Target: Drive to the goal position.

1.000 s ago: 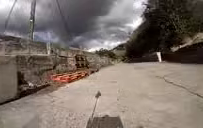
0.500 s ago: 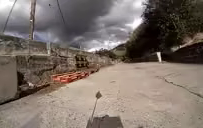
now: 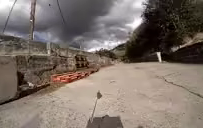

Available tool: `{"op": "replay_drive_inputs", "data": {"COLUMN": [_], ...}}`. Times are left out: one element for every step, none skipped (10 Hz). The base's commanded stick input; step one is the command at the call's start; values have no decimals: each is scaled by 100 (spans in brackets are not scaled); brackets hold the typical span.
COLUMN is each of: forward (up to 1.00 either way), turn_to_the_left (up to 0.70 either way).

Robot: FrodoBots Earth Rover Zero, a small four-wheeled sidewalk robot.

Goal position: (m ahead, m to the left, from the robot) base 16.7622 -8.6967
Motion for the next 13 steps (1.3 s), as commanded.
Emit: {"op": "replay_drive_inputs", "data": {"forward": [70, 70, 70, 70, 70, 52, 20, 0, 0, 0, 0, 0, 0], "turn_to_the_left": [0, 0, 0, -23, -7, 0, 0, 0, 0, 0, 0, 0, 0]}}
